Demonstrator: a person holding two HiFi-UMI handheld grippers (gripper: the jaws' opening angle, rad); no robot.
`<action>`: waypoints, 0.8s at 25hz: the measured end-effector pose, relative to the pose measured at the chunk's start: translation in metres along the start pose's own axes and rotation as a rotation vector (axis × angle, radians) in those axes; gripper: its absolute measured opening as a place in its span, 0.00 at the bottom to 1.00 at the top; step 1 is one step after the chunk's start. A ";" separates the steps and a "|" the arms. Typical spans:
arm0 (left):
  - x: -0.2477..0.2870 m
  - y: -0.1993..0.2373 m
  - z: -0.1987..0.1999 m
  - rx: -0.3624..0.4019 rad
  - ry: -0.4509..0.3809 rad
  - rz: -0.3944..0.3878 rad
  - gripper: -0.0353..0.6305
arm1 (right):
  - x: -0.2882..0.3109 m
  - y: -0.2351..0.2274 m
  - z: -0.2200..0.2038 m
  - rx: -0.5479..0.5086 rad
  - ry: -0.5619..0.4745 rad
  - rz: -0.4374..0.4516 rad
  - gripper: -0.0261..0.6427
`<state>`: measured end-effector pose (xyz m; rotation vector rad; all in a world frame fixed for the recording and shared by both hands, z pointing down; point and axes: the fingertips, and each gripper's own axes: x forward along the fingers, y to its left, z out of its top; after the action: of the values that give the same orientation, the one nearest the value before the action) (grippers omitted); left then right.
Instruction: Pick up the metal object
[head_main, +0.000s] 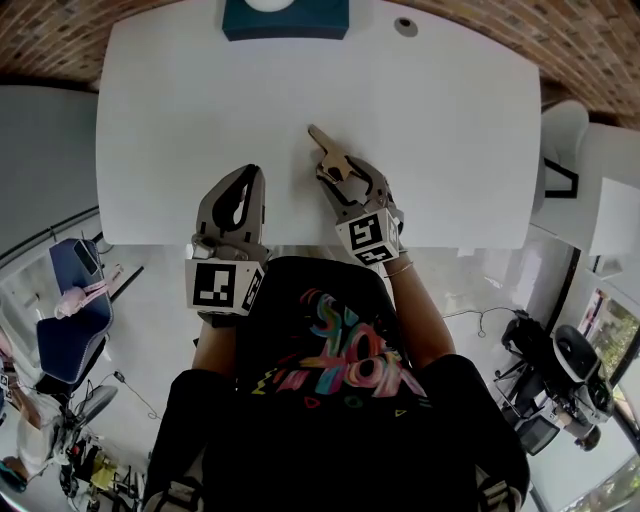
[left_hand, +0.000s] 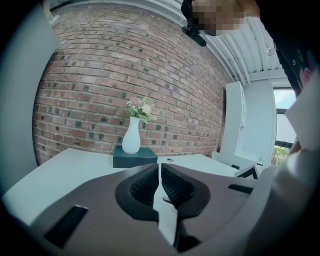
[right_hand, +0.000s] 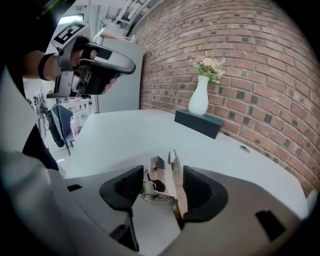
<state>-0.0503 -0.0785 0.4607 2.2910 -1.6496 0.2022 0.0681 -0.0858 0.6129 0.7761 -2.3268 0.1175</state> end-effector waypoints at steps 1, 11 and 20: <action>0.000 0.000 -0.001 -0.002 0.003 0.002 0.10 | 0.002 -0.001 -0.002 -0.006 0.003 -0.007 0.41; -0.005 0.005 -0.011 -0.019 0.014 0.015 0.10 | 0.018 -0.010 -0.007 -0.003 0.012 -0.088 0.41; -0.004 -0.001 -0.013 -0.017 0.017 -0.007 0.10 | 0.019 -0.008 -0.007 -0.086 0.031 -0.110 0.24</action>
<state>-0.0501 -0.0709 0.4713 2.2761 -1.6279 0.2043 0.0653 -0.1000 0.6287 0.8503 -2.2390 -0.0187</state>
